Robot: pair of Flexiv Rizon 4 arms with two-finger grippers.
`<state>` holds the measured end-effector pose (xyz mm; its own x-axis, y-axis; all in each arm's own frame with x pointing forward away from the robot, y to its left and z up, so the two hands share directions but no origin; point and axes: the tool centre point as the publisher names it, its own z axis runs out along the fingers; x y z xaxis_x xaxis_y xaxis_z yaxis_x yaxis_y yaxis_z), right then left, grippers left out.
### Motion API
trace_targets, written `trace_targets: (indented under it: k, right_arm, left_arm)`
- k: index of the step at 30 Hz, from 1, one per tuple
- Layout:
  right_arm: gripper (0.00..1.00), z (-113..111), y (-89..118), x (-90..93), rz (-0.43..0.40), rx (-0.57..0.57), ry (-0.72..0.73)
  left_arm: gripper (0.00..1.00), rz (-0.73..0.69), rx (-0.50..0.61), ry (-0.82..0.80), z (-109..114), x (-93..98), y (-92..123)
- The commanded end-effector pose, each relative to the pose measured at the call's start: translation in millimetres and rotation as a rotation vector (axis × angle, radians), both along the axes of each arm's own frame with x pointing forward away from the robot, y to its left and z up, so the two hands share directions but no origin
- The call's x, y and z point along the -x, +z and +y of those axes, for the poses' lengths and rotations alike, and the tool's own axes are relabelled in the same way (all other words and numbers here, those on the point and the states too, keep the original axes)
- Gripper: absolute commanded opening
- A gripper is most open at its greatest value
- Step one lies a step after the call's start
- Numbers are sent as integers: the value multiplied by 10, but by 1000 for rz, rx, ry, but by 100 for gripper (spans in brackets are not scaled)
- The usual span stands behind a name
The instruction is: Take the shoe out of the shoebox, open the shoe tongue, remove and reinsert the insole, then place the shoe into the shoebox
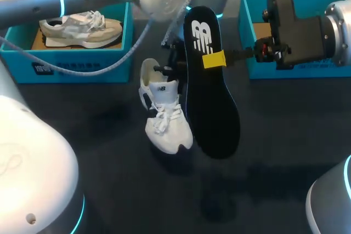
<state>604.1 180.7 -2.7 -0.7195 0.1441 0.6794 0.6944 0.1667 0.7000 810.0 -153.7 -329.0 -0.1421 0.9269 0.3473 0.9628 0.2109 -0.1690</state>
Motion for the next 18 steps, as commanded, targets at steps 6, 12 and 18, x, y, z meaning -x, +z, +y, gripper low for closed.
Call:
trace_targets:
  k: [6,12,18]
  right_arm:
    - [0,23,-8,-10,2,2,0]
    - [0,23,-8,-10,2,2,0]
    - [0,23,-8,-10,2,2,0]
  left_arm:
    - [0,-8,-11,-95,-26,14,32]
    - [0,-20,6,-112,-74,24,-47]
    - [0,-74,10,-166,-285,-1,-96]
